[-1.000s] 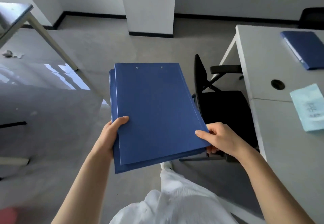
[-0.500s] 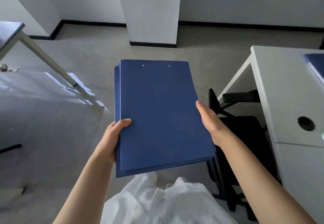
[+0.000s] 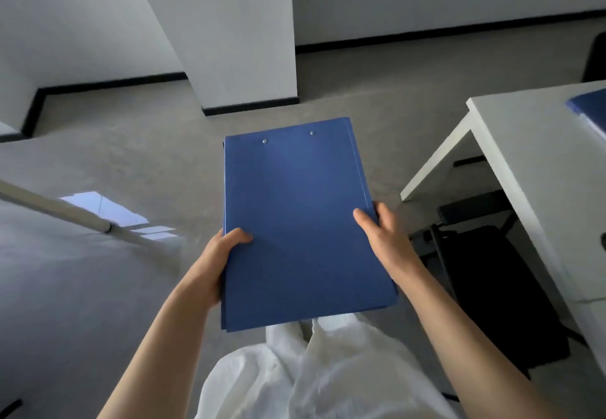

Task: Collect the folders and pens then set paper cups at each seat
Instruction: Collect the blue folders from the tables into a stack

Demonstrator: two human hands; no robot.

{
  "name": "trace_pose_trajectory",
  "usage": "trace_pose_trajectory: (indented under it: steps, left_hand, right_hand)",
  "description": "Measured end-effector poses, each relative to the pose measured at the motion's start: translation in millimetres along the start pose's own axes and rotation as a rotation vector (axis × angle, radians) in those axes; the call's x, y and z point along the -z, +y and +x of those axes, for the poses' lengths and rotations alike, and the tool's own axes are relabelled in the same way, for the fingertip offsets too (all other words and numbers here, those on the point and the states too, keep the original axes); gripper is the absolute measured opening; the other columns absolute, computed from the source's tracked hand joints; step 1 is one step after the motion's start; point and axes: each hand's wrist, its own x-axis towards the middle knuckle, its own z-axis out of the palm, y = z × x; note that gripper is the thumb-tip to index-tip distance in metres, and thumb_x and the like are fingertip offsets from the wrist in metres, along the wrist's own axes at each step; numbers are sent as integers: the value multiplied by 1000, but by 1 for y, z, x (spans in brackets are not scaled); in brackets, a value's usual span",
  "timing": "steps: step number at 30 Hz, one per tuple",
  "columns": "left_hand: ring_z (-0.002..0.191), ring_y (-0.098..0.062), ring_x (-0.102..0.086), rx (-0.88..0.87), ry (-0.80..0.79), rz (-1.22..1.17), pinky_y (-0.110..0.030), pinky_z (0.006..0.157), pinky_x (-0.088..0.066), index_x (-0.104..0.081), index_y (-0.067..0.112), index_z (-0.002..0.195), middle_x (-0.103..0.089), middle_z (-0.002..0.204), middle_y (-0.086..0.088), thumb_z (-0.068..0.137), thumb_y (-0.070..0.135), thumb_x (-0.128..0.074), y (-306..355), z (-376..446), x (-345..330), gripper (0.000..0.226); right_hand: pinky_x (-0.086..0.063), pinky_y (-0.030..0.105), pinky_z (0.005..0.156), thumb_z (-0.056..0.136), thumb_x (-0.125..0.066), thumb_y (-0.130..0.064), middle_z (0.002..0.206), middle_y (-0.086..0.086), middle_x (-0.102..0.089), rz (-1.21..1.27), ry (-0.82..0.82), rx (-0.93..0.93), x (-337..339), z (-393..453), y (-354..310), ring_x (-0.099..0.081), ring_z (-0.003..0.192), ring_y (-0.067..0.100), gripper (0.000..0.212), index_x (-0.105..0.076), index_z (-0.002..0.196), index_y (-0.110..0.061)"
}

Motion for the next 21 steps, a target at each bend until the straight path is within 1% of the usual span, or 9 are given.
trace_pose_trajectory:
  steps: [2, 4, 6, 8, 10, 13, 15, 19, 21]
  left_hand:
    - [95, -31, -71, -26, 18, 7, -43, 77, -58, -60, 26, 120, -74, 109, -7, 71, 27, -69, 18, 24, -4, 49]
    - [97, -30, -71, -30, 22, 53, -45, 80, -58, -61, 24, 119, -73, 110, -7, 78, 25, -71, 38, 50, -11, 42]
    - [92, -26, -72, -9, -12, 113, -39, 75, -58, -64, 19, 117, -74, 108, -6, 87, 18, -65, 62, 87, -24, 30]
    - [89, -24, -73, 10, -47, 147, -34, 70, -58, -64, 14, 117, -75, 107, -7, 89, 15, -62, 85, 118, -39, 28]
    - [89, -24, -73, 18, -57, 145, -34, 67, -58, -64, 16, 118, -75, 106, -7, 88, 19, -65, 110, 154, -58, 30]
    - [88, -26, -74, 22, -37, 125, -38, 70, -58, -65, 19, 115, -76, 102, -5, 86, 27, -69, 146, 198, -92, 30]
    - [88, -26, -74, 22, -50, 128, -39, 73, -58, -64, 19, 114, -76, 101, -5, 86, 27, -69, 174, 229, -115, 29]
    - [91, -25, -73, 27, -86, 159, -38, 72, -57, -64, 15, 117, -75, 105, -6, 87, 26, -67, 229, 289, -156, 32]
    - [89, -25, -73, 29, -92, 170, -38, 72, -57, -64, 14, 117, -75, 105, -6, 87, 25, -66, 251, 313, -171, 31]
  right_hand:
    - [-51, 42, 77, 93, -57, -28, 103, 20, -65, 9, 41, -13, -2, 17, -6, -62, 85, 32, 24, -57, 100, -5]
    - [-52, 46, 78, 92, -57, -28, 103, 21, -65, 12, 78, -31, 0, 37, -12, -63, 87, 34, 25, -57, 99, -4]
    - [-52, 45, 79, 92, -57, -26, 101, 16, -66, 22, 127, -54, 9, 70, -19, -63, 92, 34, 21, -58, 99, -6]
    - [-52, 43, 81, 92, -57, -23, 100, 11, -67, 40, 141, -63, 18, 99, -28, -64, 94, 31, 13, -58, 99, -11]
    - [-52, 46, 82, 91, -58, -26, 98, 8, -67, 37, 164, -67, 31, 139, -38, -65, 91, 29, 12, -58, 97, -15]
    - [-52, 47, 78, 87, -59, -33, 92, 8, -66, 17, 194, -63, 53, 193, -61, -64, 83, 29, 18, -58, 93, -16]
    - [-52, 42, 70, 86, -59, -37, 88, 6, -66, -12, 212, -62, 72, 233, -77, -63, 79, 27, 22, -58, 91, -16]
    - [-46, 23, 60, 88, -61, -31, 81, 2, -61, 9, 261, -48, 101, 307, -106, -58, 70, 16, 22, -58, 93, -10]
    - [-44, 22, 57, 88, -62, -29, 76, 0, -58, 32, 277, -46, 109, 333, -118, -55, 66, 13, 24, -57, 92, -6]
